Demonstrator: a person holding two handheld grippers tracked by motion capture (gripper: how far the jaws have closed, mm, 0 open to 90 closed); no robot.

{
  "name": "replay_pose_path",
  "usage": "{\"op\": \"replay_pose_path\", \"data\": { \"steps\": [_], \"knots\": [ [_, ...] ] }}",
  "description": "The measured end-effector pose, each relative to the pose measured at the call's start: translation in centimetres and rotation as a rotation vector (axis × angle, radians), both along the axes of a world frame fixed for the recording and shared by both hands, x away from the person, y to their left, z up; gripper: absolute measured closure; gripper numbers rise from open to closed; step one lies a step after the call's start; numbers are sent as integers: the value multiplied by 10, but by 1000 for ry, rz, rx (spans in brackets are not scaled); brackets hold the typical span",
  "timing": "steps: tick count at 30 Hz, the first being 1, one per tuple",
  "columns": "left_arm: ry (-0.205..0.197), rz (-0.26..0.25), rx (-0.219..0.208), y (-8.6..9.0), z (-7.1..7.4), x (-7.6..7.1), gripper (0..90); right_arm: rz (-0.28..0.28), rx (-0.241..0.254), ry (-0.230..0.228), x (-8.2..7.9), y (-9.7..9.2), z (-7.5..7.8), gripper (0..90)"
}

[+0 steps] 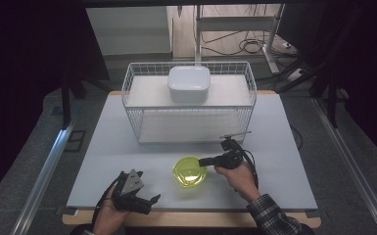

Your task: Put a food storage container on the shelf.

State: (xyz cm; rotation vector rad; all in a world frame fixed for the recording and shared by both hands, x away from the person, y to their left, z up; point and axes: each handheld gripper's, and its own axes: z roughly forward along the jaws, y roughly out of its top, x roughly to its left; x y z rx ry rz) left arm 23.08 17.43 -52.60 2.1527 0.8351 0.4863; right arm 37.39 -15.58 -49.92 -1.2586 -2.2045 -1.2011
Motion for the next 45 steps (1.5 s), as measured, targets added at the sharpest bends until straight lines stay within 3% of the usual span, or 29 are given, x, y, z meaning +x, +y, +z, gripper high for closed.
{"op": "replay_pose_path", "data": {
  "steps": [5,10,20,36,45],
  "knots": [
    [-1,-2,0,0,0,0,31,0,42,37,0,-1,1,811],
    [-4,0,0,0,0,0,31,-5,37,23,-1,-3,3,813],
    [-8,12,-6,1,1,0,31,-29,95,9,-2,-15,16,813],
    [-5,27,-13,3,1,1,30,-46,153,-58,-3,-25,57,813],
    [-2,29,-13,3,1,1,30,-54,175,-109,1,-27,89,813]
  ]
}}
